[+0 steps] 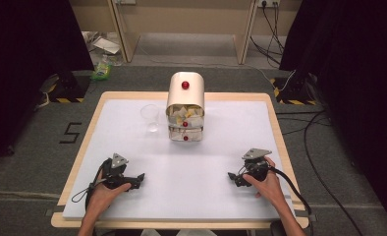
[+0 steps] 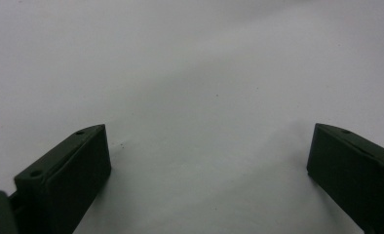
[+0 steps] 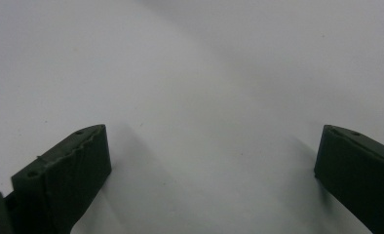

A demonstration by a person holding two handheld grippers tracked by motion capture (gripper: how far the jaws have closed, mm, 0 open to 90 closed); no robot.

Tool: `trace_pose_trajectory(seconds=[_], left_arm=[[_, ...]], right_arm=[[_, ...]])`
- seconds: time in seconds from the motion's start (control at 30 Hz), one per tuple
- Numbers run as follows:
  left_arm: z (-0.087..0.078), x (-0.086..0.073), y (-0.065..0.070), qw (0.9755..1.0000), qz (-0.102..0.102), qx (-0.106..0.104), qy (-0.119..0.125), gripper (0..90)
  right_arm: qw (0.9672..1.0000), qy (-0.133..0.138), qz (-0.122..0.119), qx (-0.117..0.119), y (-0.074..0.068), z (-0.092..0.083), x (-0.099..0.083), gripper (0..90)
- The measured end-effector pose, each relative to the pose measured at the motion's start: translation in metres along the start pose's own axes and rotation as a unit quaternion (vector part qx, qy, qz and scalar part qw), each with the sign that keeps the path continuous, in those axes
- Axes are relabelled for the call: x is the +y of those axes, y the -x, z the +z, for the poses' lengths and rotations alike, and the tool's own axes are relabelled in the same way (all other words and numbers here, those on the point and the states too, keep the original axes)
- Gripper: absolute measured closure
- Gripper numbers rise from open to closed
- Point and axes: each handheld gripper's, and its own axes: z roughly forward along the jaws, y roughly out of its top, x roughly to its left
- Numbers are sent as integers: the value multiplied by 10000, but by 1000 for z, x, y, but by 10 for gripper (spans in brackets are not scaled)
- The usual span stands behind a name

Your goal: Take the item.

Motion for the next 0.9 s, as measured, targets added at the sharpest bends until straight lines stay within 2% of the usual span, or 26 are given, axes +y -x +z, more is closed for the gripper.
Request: trace_pose_trajectory(seconds=[0.23,0.33,0.37,0.43,0.47,0.5,0.57,0.7,0.8,0.9], left_arm=[[0,0,0,10000,-5,-7,-3,16],[-2,0,-1,9999,-80,20,62,37],[-3,0,-2,9999,-134,22,104,74],[-3,0,-3,9998,-128,-1,125,76],[-3,0,-3,9999,-88,-37,142,88],[-3,0,-3,9999,-88,-37,142,139],[-4,1,-1,9998,-30,-89,178,161],[-4,7,7,9993,176,-203,270,149],[-5,9,10,9988,217,-263,342,150],[-9,16,14,9974,273,-358,571,152]], right_arm=[[10000,3,-5,-3,0,0,0,5],[10000,7,-17,-7,0,0,0,6],[10000,6,-5,-7,0,0,0,6],[10000,1,-10,-6,0,0,0,6],[10000,3,0,-4,0,0,0,6],[10000,7,-5,-6,0,0,0,6],[10000,4,-12,-7,0,0,0,6],[10000,1,-11,-7,0,0,0,6],[10000,3,-13,-9,0,0,0,6],[10000,7,-22,-11,0,0,0,6]])
